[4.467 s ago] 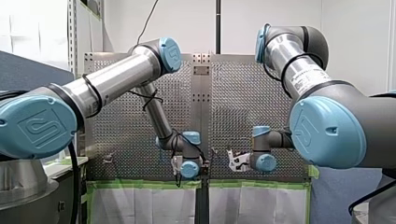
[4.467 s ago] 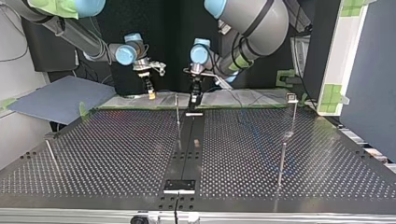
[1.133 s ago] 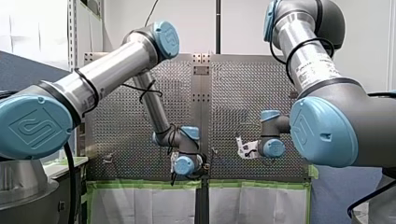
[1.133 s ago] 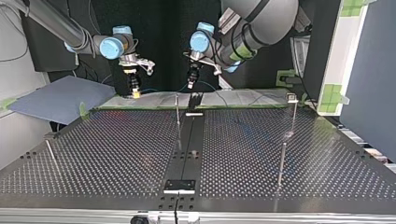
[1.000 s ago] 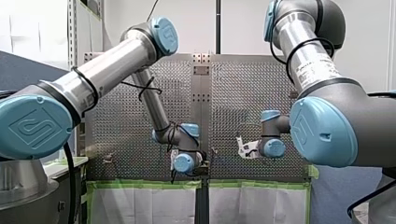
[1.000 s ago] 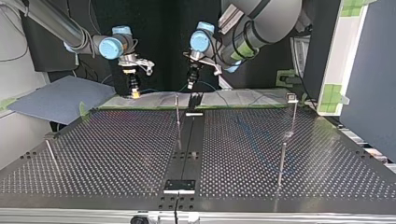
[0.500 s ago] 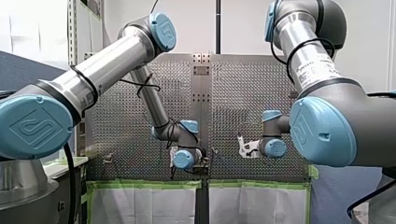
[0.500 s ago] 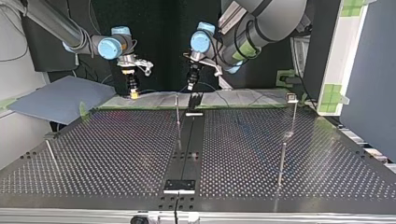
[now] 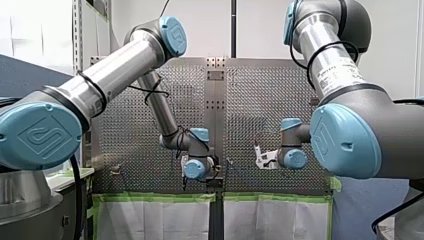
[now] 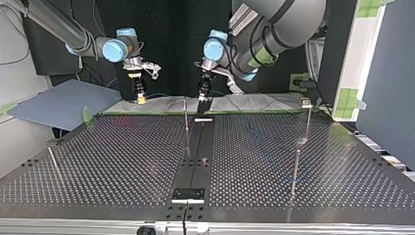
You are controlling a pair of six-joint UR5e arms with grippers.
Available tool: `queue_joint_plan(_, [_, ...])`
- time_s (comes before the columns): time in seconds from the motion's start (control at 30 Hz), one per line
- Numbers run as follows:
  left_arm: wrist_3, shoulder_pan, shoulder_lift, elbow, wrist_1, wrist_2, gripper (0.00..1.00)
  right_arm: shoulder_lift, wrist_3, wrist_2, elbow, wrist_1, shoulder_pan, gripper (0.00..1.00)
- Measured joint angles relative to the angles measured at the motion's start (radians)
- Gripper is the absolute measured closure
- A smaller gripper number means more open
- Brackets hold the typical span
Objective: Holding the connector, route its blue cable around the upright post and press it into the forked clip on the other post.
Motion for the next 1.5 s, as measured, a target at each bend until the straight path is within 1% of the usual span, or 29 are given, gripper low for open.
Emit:
queue_joint_plan(0.23, [-0.004, 0.025, -0.001, 0.007, -0.009, 0.01, 0.94, 0.0, 0.005, -0.004, 0.0, -0.004, 0.0, 1.0])
queue_joint_plan(0.27, [-0.005, 0.029, -0.001, 0.008, -0.01, 0.012, 0.92, 0.0, 0.006, -0.004, 0.0, -0.004, 0.0, 1.0])
queue_joint_plan(0.3, [-0.006, 0.035, -0.002, 0.01, -0.012, 0.014, 0.92, 0.0, 0.007, -0.004, -0.001, -0.005, 0.0, 1.0])
queue_joint_plan(0.47, [-0.011, 0.054, -0.003, 0.02, -0.024, 0.033, 0.92, 0.0, 0.017, 0.004, -0.001, -0.006, -0.004, 1.0])
queue_joint_plan(0.63, [-0.01, 0.062, -0.028, 0.046, -0.057, 0.041, 0.92, 0.0, 0.022, 0.008, -0.001, -0.006, -0.008, 1.0])
queue_joint_plan(0.8, [-0.018, 0.065, -0.057, 0.068, -0.06, 0.05, 0.92, 0.0, 0.025, 0.01, -0.001, -0.006, -0.012, 1.0])
queue_joint_plan(0.93, [-0.018, 0.071, -0.064, 0.09, -0.077, 0.054, 0.92, 0.0, 0.028, 0.014, -0.001, -0.009, -0.016, 1.0])
queue_joint_plan(1.1, [-0.017, 0.081, -0.065, 0.116, -0.103, 0.068, 0.92, 0.001, 0.04, 0.016, -0.002, -0.021, -0.023, 1.0])
queue_joint_plan(1.27, [-0.018, 0.097, -0.066, 0.136, -0.129, 0.088, 0.92, 0.001, 0.059, 0.015, -0.004, -0.038, -0.028, 1.0])
queue_joint_plan(1.4, [-0.019, 0.112, -0.066, 0.148, -0.145, 0.103, 0.92, 0.002, 0.065, 0.014, -0.005, -0.043, -0.029, 1.0])
queue_joint_plan(1.5, [-0.02, 0.121, -0.066, 0.157, -0.156, 0.11, 0.92, 0.003, 0.076, 0.011, -0.013, -0.043, -0.032, 1.0])
